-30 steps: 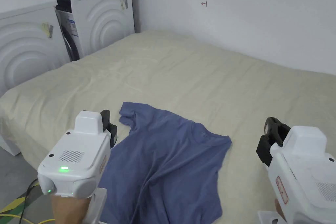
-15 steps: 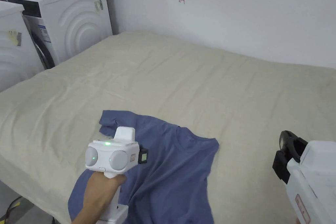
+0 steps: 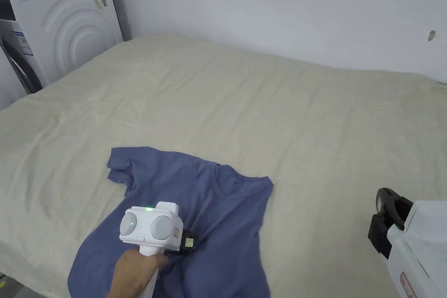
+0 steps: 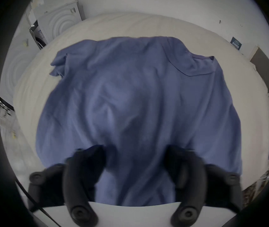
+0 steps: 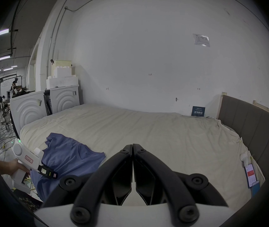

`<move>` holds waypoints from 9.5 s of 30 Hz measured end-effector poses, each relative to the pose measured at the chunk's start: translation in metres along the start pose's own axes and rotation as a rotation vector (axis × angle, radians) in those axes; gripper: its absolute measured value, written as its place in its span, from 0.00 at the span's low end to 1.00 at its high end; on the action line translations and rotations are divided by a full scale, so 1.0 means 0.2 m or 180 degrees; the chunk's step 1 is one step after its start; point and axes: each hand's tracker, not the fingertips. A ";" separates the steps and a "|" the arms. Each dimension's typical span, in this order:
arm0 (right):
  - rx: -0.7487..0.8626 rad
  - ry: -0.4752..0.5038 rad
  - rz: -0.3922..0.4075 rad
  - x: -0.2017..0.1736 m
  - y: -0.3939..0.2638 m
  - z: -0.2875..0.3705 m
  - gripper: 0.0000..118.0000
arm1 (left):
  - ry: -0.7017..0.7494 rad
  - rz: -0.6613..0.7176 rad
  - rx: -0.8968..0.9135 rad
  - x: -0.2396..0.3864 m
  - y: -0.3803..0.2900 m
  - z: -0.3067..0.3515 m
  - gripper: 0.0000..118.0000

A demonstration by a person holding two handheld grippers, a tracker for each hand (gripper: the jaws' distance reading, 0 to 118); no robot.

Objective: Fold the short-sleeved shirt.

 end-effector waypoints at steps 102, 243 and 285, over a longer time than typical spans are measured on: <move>0.0407 -0.1177 -0.0297 0.65 0.03 0.83 0.00 | -0.0821 -0.0657 0.3132 0.93 -0.24 1.04 0.09; 0.0426 -0.0928 -0.0594 1.51 1.01 -0.14 0.04 | -0.0176 -0.0639 0.2608 0.74 1.41 1.26 0.00; -0.1649 -0.1024 -0.1179 0.94 -1.04 0.87 0.04 | -0.0005 -0.0258 0.0581 0.04 -0.59 0.41 0.00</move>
